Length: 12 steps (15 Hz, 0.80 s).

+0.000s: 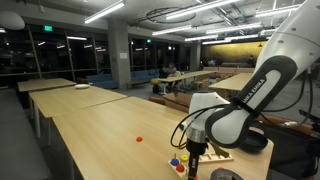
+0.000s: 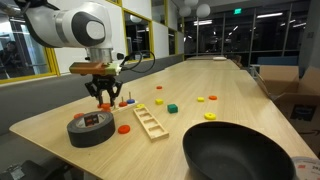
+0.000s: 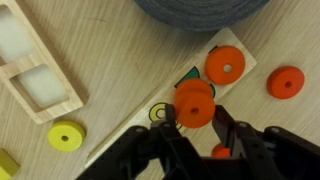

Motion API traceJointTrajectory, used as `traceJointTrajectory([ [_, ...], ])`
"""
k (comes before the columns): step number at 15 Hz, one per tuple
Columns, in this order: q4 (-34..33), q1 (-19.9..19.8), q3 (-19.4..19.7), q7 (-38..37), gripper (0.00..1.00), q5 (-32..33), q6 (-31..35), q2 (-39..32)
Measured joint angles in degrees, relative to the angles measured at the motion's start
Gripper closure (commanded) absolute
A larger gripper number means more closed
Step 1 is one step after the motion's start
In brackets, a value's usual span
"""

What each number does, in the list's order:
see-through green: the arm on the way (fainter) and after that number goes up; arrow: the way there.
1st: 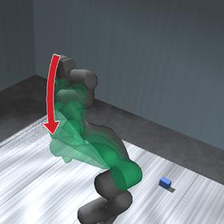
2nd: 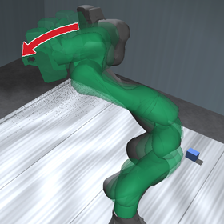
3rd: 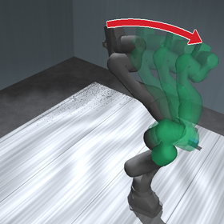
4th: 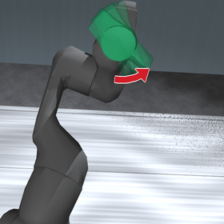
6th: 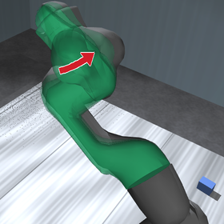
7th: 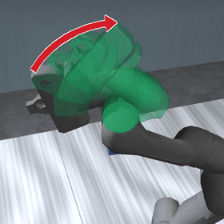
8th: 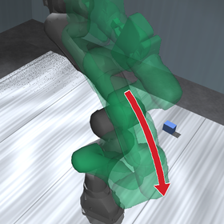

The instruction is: Put the orange circle on the wooden object.

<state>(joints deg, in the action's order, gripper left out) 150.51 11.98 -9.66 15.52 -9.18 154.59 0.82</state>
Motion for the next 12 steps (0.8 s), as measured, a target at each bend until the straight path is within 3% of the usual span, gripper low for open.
traceJointTrajectory([
  [12, 0.48, -0.12, -0.07, 0.0, 0.75, 0.9, 0.01, 0.35],
])
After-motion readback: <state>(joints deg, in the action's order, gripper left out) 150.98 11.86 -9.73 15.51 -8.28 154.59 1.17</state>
